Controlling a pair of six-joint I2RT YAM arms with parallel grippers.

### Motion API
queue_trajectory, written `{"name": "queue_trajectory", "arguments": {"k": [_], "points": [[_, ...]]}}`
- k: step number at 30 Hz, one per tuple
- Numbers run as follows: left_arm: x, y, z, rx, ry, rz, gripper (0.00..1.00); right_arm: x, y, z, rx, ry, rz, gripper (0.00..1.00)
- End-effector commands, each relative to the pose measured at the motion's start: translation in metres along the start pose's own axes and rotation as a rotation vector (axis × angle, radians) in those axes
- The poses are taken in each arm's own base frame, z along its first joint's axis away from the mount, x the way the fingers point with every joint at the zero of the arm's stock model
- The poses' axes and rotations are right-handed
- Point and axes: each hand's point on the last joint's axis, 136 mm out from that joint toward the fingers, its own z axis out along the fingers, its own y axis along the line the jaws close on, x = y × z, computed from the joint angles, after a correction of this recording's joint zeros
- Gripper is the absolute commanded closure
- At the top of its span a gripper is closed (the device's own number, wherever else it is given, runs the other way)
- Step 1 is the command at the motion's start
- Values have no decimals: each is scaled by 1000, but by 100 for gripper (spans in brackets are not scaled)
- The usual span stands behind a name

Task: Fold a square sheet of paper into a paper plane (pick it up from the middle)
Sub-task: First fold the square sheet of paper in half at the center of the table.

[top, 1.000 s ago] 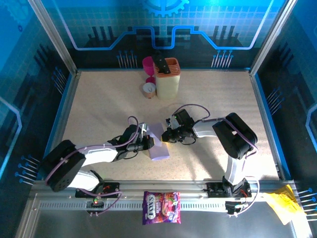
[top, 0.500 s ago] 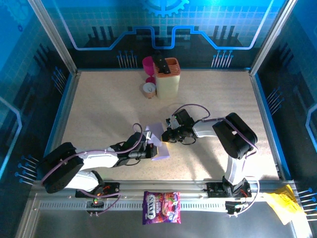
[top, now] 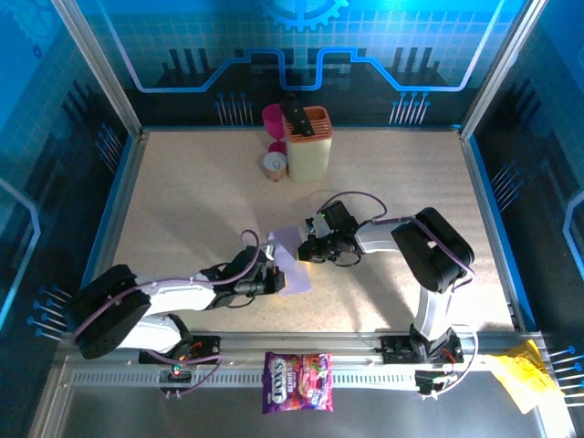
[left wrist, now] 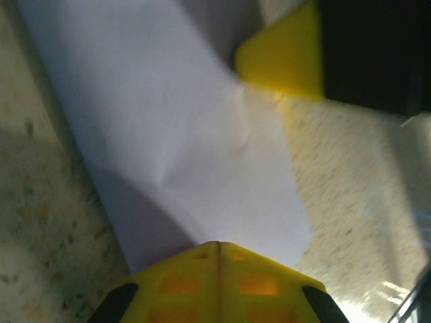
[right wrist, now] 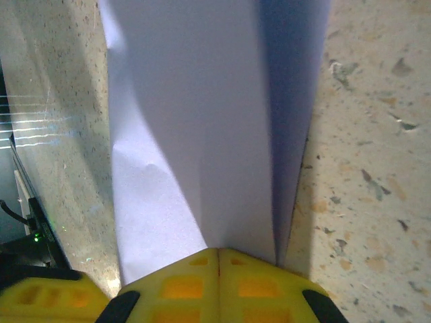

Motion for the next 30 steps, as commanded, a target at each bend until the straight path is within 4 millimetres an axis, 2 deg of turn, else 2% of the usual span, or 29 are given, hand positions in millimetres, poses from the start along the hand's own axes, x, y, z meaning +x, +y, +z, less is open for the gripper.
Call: {"name": "queue_trajectory", "arguments": {"k": [1, 4, 10, 17, 30], "points": [[-49, -13, -17, 37, -106, -5, 95, 54, -103, 17, 353, 104, 119, 100], [-82, -10, -25, 59, -146, -20, 95, 55, -104, 18, 355, 105, 120, 100], [-114, -6, -12, 50, -114, 36, 97, 56, -105, 18, 356, 105, 121, 100], [-129, 4, 10, 31, -79, 51, 100, 57, -105, 19, 355, 105, 123, 100], [-129, 32, 29, -19, -65, 21, 100, 57, -106, 19, 353, 106, 125, 100]]}}
